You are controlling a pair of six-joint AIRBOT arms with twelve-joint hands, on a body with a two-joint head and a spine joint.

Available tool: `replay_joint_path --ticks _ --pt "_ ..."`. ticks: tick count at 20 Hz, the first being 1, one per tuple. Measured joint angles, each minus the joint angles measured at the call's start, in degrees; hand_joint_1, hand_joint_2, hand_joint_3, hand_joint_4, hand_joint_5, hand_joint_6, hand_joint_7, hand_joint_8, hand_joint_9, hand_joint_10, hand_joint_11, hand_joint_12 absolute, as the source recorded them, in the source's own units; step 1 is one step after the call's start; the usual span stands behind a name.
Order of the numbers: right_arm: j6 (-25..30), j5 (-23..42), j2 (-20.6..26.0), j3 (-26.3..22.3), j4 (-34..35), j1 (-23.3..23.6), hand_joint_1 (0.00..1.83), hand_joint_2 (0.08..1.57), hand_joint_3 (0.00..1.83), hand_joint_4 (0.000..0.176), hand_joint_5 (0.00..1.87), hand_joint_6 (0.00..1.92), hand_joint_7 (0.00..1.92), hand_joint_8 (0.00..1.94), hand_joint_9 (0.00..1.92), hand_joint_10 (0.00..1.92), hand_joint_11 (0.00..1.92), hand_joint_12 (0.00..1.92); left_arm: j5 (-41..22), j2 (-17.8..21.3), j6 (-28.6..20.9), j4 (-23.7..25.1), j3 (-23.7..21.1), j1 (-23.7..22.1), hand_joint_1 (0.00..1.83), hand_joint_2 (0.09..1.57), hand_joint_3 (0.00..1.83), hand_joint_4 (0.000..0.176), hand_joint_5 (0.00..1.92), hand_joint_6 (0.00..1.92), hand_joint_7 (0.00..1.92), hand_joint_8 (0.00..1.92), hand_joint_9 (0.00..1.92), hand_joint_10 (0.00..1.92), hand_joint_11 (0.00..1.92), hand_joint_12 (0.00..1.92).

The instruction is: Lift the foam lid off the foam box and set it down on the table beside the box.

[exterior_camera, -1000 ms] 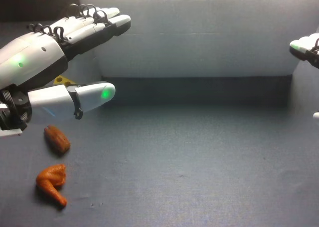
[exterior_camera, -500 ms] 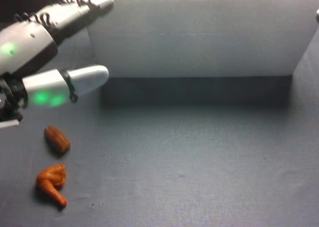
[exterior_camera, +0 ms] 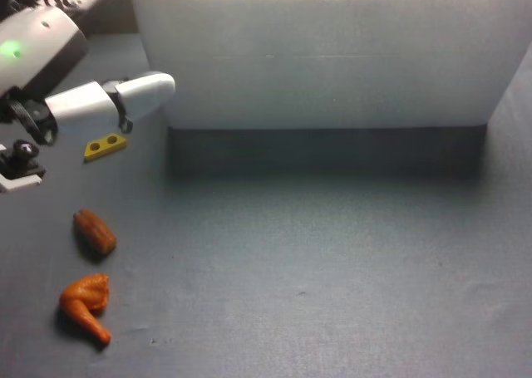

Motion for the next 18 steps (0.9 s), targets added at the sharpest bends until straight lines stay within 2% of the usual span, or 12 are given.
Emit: replay_joint_path --ticks 2,5,6,7,8,9,10,11,12,15,17,18 --pt "-1.8 -2.1 -0.6 1.0 1.9 2.3 0.48 1.18 0.0 0.0 0.0 0.0 0.0 0.0 0.0 0.0 0.0 1.92 0.4 0.0 0.9 -2.4 0.7 -0.5 0.51 1.19 0.0 0.0 0.0 0.0 0.0 0.0 0.0 0.0 0.0 0.0" --pt "-4.3 -4.4 -1.1 1.6 2.1 5.0 0.48 1.19 0.0 0.0 0.0 0.0 0.0 0.0 0.0 0.0 0.0 1.92 1.2 -0.1 1.2 -4.1 1.9 -0.9 0.5 1.17 0.0 0.001 0.0 0.0 0.0 0.0 0.0 0.0 0.0 0.0" --pt "-5.3 -5.1 -1.5 2.0 2.3 5.7 0.48 1.18 0.0 0.0 0.0 0.0 0.0 0.0 0.0 0.0 0.0 1.92 1.8 -0.1 1.5 -4.8 2.3 -1.3 0.5 1.15 0.0 0.025 0.0 0.0 0.0 0.0 0.0 0.0 0.0 0.0" --pt "-6.4 -5.7 -1.6 2.0 2.8 6.1 0.49 1.18 0.0 0.0 0.0 0.0 0.0 0.0 0.0 0.0 0.0 1.92 2.0 -0.6 2.4 -5.3 2.8 -1.7 0.5 1.13 0.0 0.031 0.0 0.0 0.0 0.0 0.0 0.0 0.0 0.0" --pt "-7.4 -6.2 -1.6 2.0 3.6 6.3 0.5 1.18 0.0 0.0 0.0 0.0 0.0 0.0 0.0 0.0 0.0 1.92 2.5 -0.9 2.5 -6.4 2.8 -2.0 0.5 1.12 0.0 0.021 0.0 0.0 0.0 0.0 0.0 0.0 0.0 0.0" --pt "-8.0 -6.3 -1.7 2.1 4.5 6.4 0.53 1.18 0.0 0.0 0.0 0.0 0.0 0.0 0.0 0.0 0.0 1.92 3.2 -1.2 2.7 -6.5 3.2 -2.4 0.5 1.1 0.0 0.033 0.0 0.0 0.0 0.0 0.0 0.0 0.0 0.0" --pt "-8.6 -6.8 -1.7 2.3 5.5 6.7 0.55 1.19 0.0 0.0 0.0 0.0 0.0 0.0 0.0 0.0 0.0 1.92 3.7 -1.7 2.9 -6.7 3.7 -2.6 0.5 1.1 0.0 0.031 0.0 0.0 0.0 0.0 0.0 0.0 0.0 0.0" --pt "-8.8 -6.7 -1.9 2.7 5.9 6.8 0.55 1.18 0.0 0.0 0.0 0.0 0.0 0.0 0.0 0.0 0.0 1.92 4.2 -1.9 3.0 -7.1 3.8 -2.8 0.49 1.09 0.0 0.021 0.0 0.0 0.0 0.0 0.0 0.0 0.0 0.0" --pt "-8.9 -6.7 -2.0 3.0 6.9 6.9 0.54 1.18 0.0 0.0 0.0 0.0 0.0 0.0 0.0 0.0 0.0 1.92 4.5 -2.4 3.2 -7.4 4.3 -3.3 0.48 1.08 0.0 0.022 0.0 0.0 0.0 0.0 0.0 0.0 0.0 0.0" --pt "-9.0 -7.1 -2.7 3.9 8.7 7.3 0.49 1.17 0.0 0.0 0.0 0.0 0.0 0.0 0.0 0.0 0.0 1.92 5.7 -3.5 3.5 -9.2 5.6 -3.7 0.48 1.08 0.0 0.0 0.0 0.0 0.0 0.0 0.0 0.0 0.0 0.0" --pt "-9.0 -8.0 -3.7 5.1 9.7 8.2 0.5 1.16 0.0 0.0 0.0 0.0 0.0 0.0 0.0 0.0 0.0 1.92 6.5 -4.0 3.6 -10.8 6.4 -4.2 0.46 1.09 0.0 0.006 0.0 0.0 0.0 0.0 0.0 0.0 0.0 0.0" --pt "-9.0 -8.6 -4.2 5.8 10.0 9.0 0.52 1.16 0.0 0.0 0.0 0.0 0.0 0.0 0.0 0.0 0.0 1.92 6.7 -4.3 3.6 -11.5 6.8 -4.3 0.46 1.08 0.0 0.016 0.0 0.0 0.0 0.0 0.0 0.0 0.0 0.0"
